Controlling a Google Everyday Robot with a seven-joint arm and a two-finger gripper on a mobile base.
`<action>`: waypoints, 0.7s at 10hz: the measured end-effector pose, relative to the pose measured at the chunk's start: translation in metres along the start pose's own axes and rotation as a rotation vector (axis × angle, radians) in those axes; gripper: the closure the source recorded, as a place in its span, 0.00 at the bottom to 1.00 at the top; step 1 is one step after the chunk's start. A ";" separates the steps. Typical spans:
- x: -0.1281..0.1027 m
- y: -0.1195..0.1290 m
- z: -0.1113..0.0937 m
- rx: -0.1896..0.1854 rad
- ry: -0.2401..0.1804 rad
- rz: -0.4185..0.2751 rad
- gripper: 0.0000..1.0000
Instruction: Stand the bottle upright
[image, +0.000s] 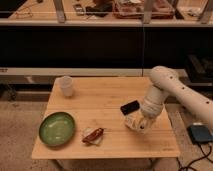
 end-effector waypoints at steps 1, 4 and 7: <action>0.000 0.000 0.000 0.000 -0.001 -0.001 0.79; -0.001 0.001 0.000 0.001 0.000 0.004 0.79; 0.000 0.000 0.000 -0.001 -0.001 0.001 0.79</action>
